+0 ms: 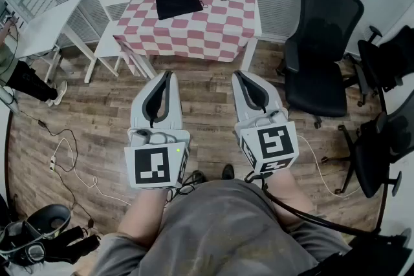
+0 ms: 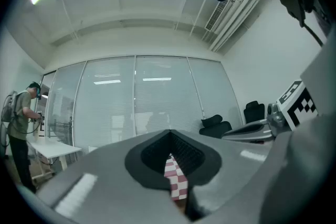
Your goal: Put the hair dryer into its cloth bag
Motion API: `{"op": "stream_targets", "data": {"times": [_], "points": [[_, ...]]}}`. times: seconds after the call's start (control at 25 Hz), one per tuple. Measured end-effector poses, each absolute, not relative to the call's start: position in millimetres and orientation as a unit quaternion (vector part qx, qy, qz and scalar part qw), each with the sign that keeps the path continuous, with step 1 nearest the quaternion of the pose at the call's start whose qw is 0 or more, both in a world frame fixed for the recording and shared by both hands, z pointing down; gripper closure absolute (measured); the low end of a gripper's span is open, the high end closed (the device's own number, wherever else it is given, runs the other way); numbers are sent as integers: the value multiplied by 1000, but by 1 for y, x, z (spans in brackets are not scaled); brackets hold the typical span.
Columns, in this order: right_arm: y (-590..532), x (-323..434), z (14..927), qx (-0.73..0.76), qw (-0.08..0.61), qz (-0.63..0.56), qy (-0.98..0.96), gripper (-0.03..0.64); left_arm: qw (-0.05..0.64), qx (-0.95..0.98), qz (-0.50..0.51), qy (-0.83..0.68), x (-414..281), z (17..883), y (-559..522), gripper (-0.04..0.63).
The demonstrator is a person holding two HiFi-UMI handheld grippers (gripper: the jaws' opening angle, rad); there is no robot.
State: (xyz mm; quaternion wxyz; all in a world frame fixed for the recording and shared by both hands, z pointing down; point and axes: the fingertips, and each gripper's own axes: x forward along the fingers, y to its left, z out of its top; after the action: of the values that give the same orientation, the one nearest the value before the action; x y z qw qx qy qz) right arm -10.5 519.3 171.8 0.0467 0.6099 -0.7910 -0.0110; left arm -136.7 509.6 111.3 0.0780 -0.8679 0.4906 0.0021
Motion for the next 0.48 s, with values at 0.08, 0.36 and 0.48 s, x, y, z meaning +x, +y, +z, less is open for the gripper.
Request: {"op": "stream_targets", "data": {"times": [0.08, 0.36, 0.48], "points": [[519, -4, 173, 609, 46, -11, -791, 591, 77, -868, 0, 490, -129, 114, 510, 595], [521, 27, 184, 610, 39, 1, -791, 591, 75, -873, -14, 481, -96, 123, 511, 595], [523, 38, 192, 605, 31, 15, -796, 591, 71, -875, -23, 478, -83, 129, 513, 595]]}}
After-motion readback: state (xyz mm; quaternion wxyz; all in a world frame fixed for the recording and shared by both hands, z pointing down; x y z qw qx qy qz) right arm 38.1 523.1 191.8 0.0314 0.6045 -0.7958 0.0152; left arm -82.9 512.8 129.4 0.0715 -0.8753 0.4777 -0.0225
